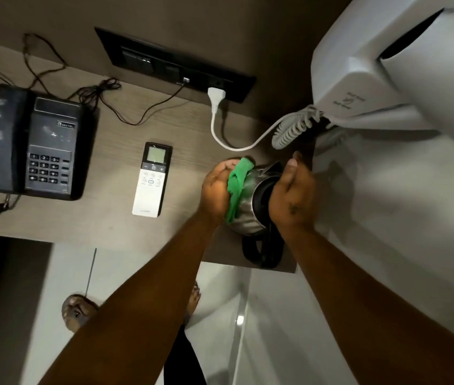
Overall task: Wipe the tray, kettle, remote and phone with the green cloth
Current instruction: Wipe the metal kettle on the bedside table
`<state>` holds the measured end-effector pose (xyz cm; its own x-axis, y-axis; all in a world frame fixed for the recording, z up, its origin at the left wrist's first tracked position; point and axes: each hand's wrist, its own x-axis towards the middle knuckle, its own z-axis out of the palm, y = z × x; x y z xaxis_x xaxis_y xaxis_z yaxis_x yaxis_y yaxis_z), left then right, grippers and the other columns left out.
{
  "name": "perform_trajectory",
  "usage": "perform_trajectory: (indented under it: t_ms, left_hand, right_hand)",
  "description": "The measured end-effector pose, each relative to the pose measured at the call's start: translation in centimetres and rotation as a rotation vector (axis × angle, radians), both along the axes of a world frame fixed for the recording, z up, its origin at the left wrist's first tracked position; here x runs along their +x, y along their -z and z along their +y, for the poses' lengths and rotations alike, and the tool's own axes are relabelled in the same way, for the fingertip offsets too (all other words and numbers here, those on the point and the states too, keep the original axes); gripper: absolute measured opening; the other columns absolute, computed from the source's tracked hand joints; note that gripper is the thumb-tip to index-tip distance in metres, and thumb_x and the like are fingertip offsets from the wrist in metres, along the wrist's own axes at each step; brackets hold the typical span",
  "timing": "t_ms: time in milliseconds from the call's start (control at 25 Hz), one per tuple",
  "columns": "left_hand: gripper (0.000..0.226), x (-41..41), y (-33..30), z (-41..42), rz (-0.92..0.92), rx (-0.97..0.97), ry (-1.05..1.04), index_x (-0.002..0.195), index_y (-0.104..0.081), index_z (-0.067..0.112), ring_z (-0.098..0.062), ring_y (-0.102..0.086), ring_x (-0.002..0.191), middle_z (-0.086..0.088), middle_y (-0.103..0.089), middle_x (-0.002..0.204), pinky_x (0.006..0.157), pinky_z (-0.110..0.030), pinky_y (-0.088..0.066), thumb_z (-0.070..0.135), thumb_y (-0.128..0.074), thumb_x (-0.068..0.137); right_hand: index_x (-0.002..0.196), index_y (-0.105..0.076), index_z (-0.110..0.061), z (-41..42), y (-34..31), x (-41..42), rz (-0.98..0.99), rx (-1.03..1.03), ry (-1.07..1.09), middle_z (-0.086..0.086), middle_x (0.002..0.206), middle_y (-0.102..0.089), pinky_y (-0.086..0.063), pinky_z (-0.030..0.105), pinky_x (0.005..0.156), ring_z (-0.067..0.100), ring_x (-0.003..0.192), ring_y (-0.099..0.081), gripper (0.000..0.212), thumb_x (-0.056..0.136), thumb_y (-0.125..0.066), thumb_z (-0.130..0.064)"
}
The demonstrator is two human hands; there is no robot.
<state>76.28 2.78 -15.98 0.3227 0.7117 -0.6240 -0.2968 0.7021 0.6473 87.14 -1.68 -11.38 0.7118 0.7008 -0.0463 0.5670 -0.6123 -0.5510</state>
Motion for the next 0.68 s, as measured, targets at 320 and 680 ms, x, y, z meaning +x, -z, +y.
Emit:
perform_trajectory:
  t_ms: [320, 680]
  left_hand:
    - [0.034, -0.5, 0.4, 1.2, 0.087, 0.048, 0.085, 0.122, -0.056, -0.017, -0.005, -0.070, 0.081, -0.016, -0.073, 0.104, 0.081, -0.020, -0.054, -0.004, -0.033, 0.101]
    - [0.039, -1.5, 0.4, 0.9, -0.130, 0.062, 0.073, 0.117, -0.060, -0.018, -0.021, -0.074, 0.084, -0.017, -0.074, 0.091, 0.084, -0.031, -0.058, -0.013, -0.034, 0.088]
  right_hand:
    - [0.137, -0.045, -0.010, 0.0, -0.4, -0.2, 0.053, -0.022, 0.009, 0.011, 0.140, -0.053, -0.035, 0.026, 0.103, 0.022, 0.129, -0.049, 0.052, 0.099, -0.024, -0.038]
    - [0.133, -0.050, -0.007, -0.1, -0.3, 0.0, 0.003, 0.009, -0.005, 0.014, 0.132, -0.059, -0.034, 0.020, 0.097, 0.023, 0.122, -0.055, 0.048, 0.099, -0.028, -0.032]
